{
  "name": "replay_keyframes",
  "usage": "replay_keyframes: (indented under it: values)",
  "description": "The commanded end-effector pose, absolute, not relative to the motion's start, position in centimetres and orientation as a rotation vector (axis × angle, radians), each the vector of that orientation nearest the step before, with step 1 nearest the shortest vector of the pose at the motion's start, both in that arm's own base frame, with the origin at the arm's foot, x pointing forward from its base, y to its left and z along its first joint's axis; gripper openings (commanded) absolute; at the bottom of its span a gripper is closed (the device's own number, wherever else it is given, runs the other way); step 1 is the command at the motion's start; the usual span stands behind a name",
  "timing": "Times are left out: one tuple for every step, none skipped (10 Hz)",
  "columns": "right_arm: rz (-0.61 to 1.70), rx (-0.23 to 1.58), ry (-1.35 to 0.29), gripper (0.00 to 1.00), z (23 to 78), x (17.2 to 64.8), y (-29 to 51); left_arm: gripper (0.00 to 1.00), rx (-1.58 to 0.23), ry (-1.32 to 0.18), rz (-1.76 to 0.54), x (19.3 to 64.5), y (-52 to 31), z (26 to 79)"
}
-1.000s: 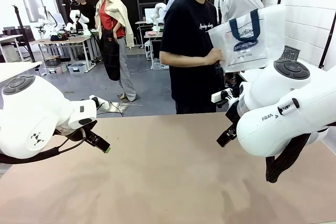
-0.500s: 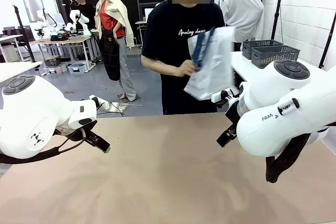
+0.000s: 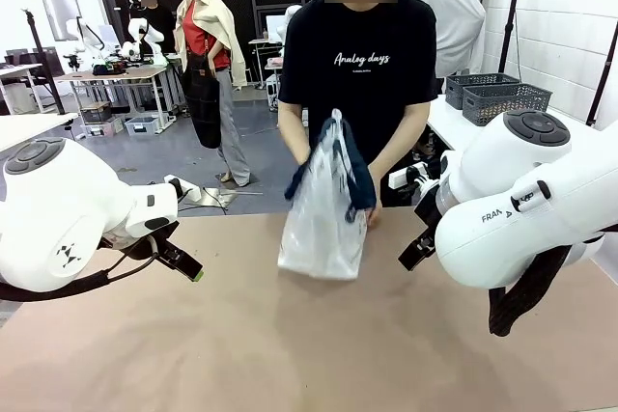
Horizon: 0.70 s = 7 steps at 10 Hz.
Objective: Transfer purchased items from the store into the shopping bag.
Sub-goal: Open the Reusable shopping bag in the center of the table.
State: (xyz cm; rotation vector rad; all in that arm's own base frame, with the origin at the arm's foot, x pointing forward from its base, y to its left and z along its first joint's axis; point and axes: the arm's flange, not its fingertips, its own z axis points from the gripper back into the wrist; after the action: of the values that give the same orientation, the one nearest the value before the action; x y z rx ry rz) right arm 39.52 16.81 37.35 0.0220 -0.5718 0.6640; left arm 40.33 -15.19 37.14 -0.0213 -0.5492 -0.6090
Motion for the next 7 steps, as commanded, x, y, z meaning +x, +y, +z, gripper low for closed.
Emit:
replay_keyframes:
  values:
    - [0.664,0.022,-0.572,1.00,37.35,39.52,16.80,1.00,-0.021,-0.549,-0.607,40.37,-15.10,37.14]
    - [0.664,0.022,-0.572,1.00,37.35,39.52,16.80,1.00,-0.021,-0.549,-0.607,40.37,-15.10,37.14]
    - [0.664,0.022,-0.572,1.00,37.35,39.52,16.80,1.00,-0.021,-0.549,-0.607,40.37,-15.10,37.14]
    - [0.664,0.022,-0.572,1.00,37.35,39.52,16.80,1.00,-0.021,-0.549,-0.607,40.37,-15.10,37.14]
    - [0.664,0.022,-0.572,1.00,37.35,39.52,16.80,1.00,-0.021,-0.549,-0.607,40.37,-15.10,37.14]
    - [0.664,0.022,-0.572,1.00,37.35,39.52,16.80,1.00,-0.021,-0.549,-0.607,40.37,-15.10,37.14]
    - [0.664,0.022,-0.572,1.00,37.35,39.52,16.80,1.00,-0.021,-0.549,-0.607,40.37,-15.10,37.14]
